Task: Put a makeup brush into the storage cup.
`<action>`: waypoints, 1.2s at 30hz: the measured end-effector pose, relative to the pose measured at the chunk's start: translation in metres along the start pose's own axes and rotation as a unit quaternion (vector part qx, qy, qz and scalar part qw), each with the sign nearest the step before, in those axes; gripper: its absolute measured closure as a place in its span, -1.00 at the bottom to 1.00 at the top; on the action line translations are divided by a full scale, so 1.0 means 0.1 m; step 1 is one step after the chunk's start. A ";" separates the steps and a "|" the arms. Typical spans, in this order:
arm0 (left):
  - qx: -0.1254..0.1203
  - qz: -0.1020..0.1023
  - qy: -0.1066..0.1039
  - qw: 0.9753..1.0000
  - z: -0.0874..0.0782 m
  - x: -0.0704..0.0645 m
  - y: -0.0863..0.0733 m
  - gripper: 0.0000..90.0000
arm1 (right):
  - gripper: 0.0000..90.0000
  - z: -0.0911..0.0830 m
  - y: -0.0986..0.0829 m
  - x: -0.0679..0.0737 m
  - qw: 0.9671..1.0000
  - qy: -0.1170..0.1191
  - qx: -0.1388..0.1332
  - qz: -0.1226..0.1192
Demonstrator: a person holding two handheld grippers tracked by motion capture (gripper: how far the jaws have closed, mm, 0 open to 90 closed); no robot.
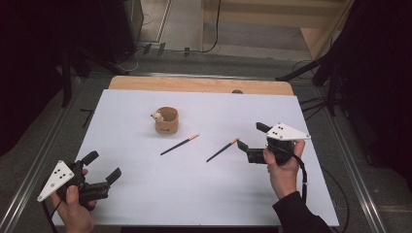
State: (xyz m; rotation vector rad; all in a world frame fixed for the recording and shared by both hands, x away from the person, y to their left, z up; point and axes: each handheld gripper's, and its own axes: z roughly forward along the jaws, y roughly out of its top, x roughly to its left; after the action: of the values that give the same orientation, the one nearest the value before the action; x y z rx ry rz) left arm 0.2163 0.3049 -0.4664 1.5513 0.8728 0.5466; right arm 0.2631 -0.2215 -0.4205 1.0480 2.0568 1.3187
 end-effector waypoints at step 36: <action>0.003 0.002 0.001 1.000 0.00 0.01 0.00 -1.00 | -0.55 0.63 0.28 -0.12 0.984 0.078 0.152 -0.058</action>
State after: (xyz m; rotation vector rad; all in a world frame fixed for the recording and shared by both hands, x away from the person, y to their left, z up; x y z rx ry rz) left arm 0.2172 0.3060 -0.4662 1.5576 0.8739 0.5483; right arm 0.3257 -0.1899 -0.4223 0.9538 2.4560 1.0807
